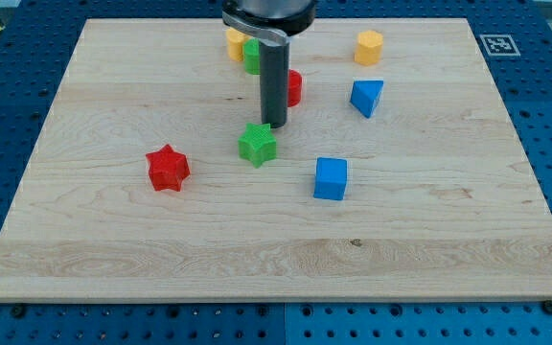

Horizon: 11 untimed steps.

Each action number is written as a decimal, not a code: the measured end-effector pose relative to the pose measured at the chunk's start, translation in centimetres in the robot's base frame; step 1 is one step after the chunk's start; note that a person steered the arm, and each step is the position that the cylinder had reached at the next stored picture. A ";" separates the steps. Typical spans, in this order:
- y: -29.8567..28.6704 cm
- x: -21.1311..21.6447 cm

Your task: Place the green star in between the red star and the blue cube

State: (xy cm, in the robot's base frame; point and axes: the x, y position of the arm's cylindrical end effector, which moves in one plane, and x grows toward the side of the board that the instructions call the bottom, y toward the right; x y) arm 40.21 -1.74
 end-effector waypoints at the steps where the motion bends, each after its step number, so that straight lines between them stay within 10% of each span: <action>1: -1.1 0.5; 11: -1.0 4.5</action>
